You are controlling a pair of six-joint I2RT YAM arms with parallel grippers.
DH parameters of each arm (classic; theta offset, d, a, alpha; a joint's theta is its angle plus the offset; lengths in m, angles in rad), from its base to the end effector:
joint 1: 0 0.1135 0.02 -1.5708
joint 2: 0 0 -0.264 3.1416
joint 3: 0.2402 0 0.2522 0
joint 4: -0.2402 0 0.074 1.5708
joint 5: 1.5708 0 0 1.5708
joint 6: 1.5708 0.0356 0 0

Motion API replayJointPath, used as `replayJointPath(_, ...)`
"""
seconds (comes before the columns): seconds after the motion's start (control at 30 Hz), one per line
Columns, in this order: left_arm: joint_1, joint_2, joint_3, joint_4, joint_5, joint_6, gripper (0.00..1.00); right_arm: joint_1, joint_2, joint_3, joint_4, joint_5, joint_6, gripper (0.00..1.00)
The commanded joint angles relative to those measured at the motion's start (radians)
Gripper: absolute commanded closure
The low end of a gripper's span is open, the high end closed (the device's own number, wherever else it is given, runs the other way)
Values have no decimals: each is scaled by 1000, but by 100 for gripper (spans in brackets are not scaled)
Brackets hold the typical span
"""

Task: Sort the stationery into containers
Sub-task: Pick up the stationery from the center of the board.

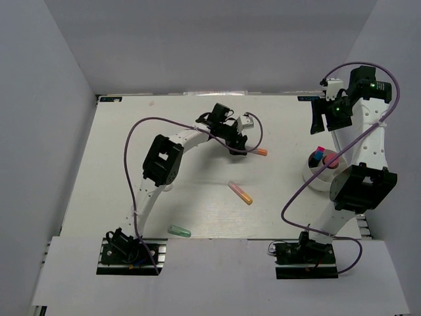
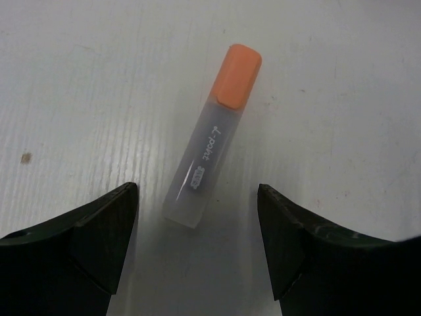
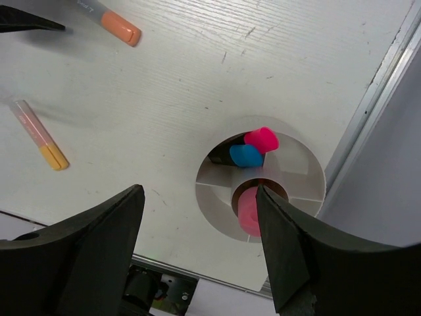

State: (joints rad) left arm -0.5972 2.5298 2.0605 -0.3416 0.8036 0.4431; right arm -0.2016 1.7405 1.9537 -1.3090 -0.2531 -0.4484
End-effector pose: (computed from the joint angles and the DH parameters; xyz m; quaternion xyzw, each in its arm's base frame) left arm 0.4402 -0.3303 0.1363 0.5507 0.6696 -0.3884 0.3124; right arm 0.3358 -0.0595 0.3877 -0.1481 0.9532 0.0417 0.2603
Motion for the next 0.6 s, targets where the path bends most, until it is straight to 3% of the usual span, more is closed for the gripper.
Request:
replayJointPath(0.0,-45,-11,21,-88,-50,120,18,1,-27,19,-4,-38,5,26)
replayJointPath(0.13,-58,6,26,-148,-93,164,21,2,-10,30,-4,-54,17,26)
replayJointPath(0.2,-67,6,23,-169,-107,183,30,4,-10,27,-4,-57,17,26)
replayJointPath(0.37,-101,-45,-87,-174,-162,252,43,4,-18,17,-4,-61,17,28)
replayJointPath(0.57,-122,-123,-243,-116,-300,229,67,4,-29,-4,-4,-75,22,30)
